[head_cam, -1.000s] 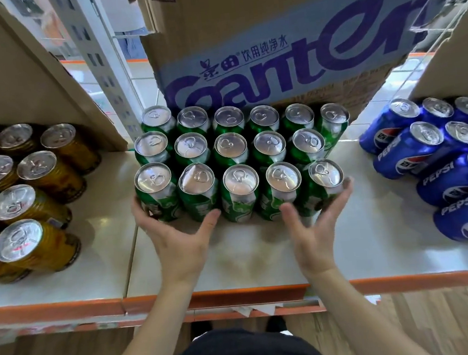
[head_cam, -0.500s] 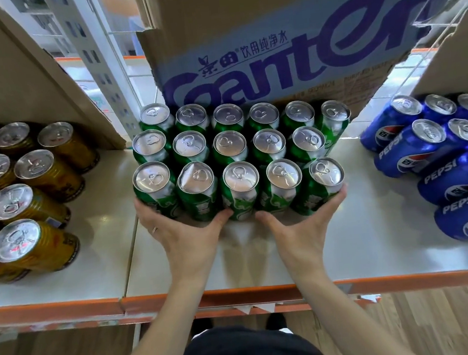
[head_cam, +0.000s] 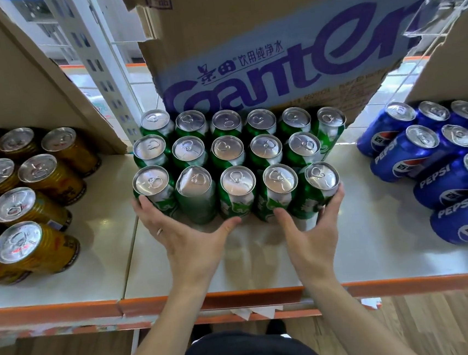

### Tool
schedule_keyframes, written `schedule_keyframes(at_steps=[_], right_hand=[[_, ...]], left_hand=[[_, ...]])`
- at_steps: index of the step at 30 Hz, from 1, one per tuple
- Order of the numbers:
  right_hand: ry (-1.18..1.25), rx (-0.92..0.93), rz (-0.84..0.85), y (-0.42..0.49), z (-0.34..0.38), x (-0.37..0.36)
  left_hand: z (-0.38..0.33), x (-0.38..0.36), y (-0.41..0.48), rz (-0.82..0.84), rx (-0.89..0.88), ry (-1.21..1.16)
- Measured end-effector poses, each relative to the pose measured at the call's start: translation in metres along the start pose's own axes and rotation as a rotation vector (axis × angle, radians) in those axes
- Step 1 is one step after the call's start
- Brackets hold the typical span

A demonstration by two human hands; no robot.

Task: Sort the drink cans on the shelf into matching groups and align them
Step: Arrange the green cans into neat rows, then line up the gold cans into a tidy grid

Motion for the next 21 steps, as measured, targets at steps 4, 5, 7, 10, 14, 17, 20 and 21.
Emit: schedule_keyframes(at_steps=[4, 5, 7, 10, 14, 17, 20, 21], right_hand=[[0.027, 0.001, -0.088, 0.000, -0.002, -0.003], [0.038, 0.006, -0.086, 0.000, -0.003, -0.001], [0.052, 0.036, -0.069, 0.002, -0.005, 0.004], [0.062, 0.082, -0.035, 0.007, -0.007, 0.013], [0.017, 0.095, -0.011, 0.014, -0.009, 0.018], [-0.005, 0.077, -0.001, 0.013, -0.009, 0.017], [-0.007, 0.093, 0.000, 0.015, -0.009, 0.018], [-0.005, 0.102, 0.019, 0.016, -0.008, 0.020]], left_hand=[[0.001, -0.002, 0.001, -0.039, -0.028, 0.013], [0.003, -0.002, 0.001, -0.041, -0.042, 0.022], [0.004, -0.002, 0.000, -0.038, -0.054, 0.035], [0.007, 0.000, 0.001, -0.041, -0.054, 0.022], [0.008, 0.003, 0.001, -0.057, -0.061, 0.039], [0.007, 0.002, 0.002, -0.077, -0.057, 0.076], [0.006, 0.002, 0.003, -0.081, -0.077, 0.113], [0.006, 0.003, 0.002, -0.078, -0.078, 0.115]])
Point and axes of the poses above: each hand's wrist, its own y-axis towards the middle knuckle, its own x-axis out of the back of the hand, z = x × y, the point moved 3 cm from there along y, towards the middle knuckle, and after that the axes turned 2 degrees about y, right-handed, at the moved point
